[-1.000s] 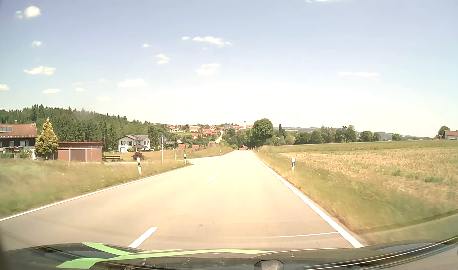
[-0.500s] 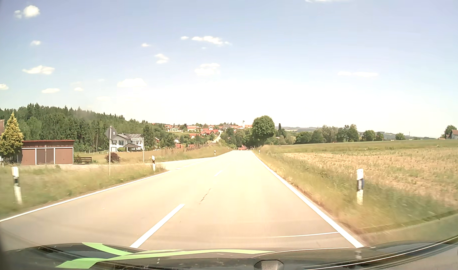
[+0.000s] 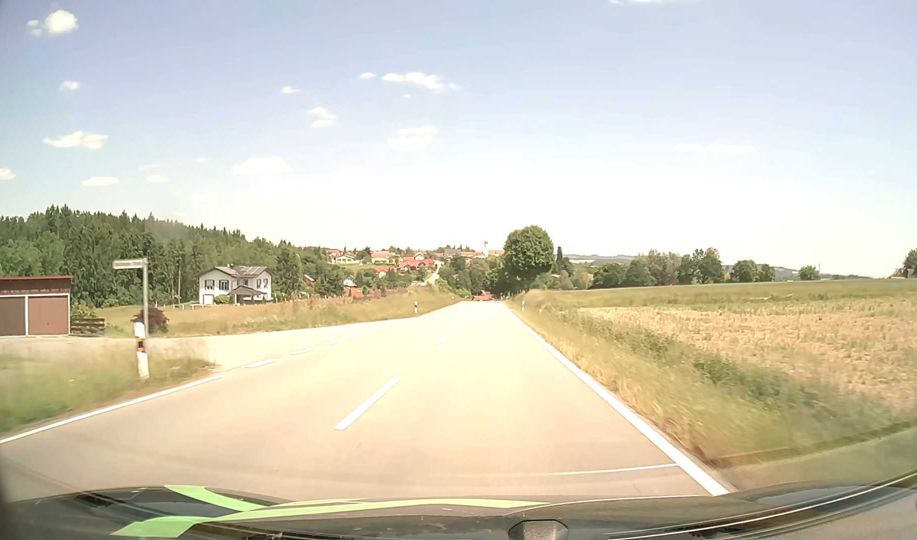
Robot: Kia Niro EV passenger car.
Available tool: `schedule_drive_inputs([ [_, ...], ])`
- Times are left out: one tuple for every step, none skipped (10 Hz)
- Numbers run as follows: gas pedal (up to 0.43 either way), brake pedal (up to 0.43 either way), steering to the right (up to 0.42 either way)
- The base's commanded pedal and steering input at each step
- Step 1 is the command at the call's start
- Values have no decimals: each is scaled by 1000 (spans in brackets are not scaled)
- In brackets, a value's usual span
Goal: Follow the waypoints while adhering to traffic rules and regulations
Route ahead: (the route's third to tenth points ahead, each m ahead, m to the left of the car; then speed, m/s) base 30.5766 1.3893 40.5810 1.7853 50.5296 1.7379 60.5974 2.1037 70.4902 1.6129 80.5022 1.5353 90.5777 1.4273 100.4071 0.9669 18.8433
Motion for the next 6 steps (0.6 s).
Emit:
schedule_drive_inputs([
  [0,0,3],
  [0,0,3],
  [0,0,3],
  [0,0,2],
  [0,0,2],
  [0,0,2],
])
